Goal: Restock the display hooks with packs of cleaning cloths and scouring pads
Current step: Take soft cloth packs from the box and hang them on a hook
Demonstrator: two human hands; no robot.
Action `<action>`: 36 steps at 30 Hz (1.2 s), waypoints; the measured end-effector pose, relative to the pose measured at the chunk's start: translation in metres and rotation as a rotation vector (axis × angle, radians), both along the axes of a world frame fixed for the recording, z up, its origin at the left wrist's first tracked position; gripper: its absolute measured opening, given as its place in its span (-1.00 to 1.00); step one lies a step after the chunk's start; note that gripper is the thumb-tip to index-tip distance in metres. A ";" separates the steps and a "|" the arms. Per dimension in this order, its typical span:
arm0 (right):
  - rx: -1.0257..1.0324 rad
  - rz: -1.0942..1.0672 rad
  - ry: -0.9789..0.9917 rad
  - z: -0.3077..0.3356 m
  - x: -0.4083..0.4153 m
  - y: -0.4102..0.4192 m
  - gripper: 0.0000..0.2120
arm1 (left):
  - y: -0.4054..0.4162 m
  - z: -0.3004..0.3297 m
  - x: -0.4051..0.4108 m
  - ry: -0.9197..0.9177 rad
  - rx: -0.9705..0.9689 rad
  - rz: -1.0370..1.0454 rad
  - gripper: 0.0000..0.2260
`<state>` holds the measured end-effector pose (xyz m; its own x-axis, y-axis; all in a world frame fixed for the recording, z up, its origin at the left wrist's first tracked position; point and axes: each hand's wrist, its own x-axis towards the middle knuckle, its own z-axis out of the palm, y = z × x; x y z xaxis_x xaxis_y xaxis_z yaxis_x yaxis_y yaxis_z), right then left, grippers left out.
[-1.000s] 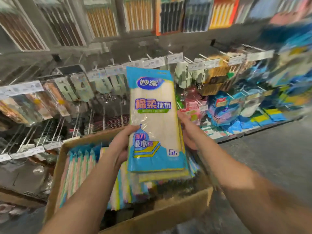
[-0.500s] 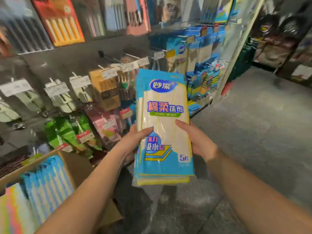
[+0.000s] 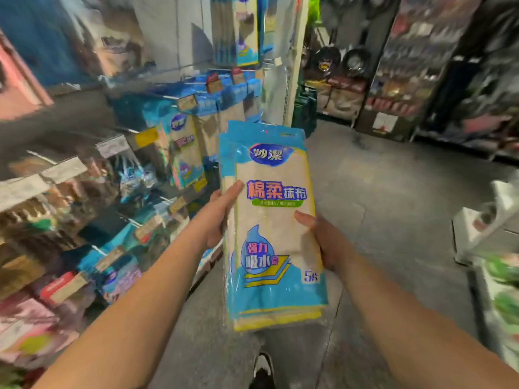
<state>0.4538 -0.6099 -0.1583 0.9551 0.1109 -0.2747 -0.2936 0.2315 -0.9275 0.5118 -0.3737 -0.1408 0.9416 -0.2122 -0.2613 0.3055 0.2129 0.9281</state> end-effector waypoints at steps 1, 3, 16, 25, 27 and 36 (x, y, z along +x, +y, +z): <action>0.012 -0.014 -0.017 -0.001 0.026 -0.016 -0.67 | -0.016 0.002 0.029 0.020 -0.003 -0.037 -0.06; 0.043 -0.007 -0.027 0.001 0.064 -0.038 -0.50 | -0.043 0.006 0.072 0.036 0.003 -0.109 -0.35; -0.025 -0.128 -0.063 0.052 0.301 -0.165 -0.54 | -0.189 0.056 0.326 0.047 -0.104 -0.097 -0.72; -0.248 -0.204 -0.356 0.098 0.529 -0.271 -0.34 | -0.275 0.058 0.486 -0.007 -0.113 0.075 -0.69; -0.278 -0.220 -0.385 0.123 0.583 -0.292 -0.38 | -0.294 0.064 0.518 -0.007 -0.114 0.121 -0.52; -0.261 0.032 -0.381 0.201 0.767 -0.309 -0.82 | -0.316 0.099 0.629 -0.071 -0.142 0.292 -0.45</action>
<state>1.2204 -0.9194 0.0422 0.9906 0.1162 0.0726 0.0763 -0.0277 -0.9967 1.1413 -0.6899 -0.0419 0.9828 0.0398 -0.1803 0.1484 0.4111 0.8994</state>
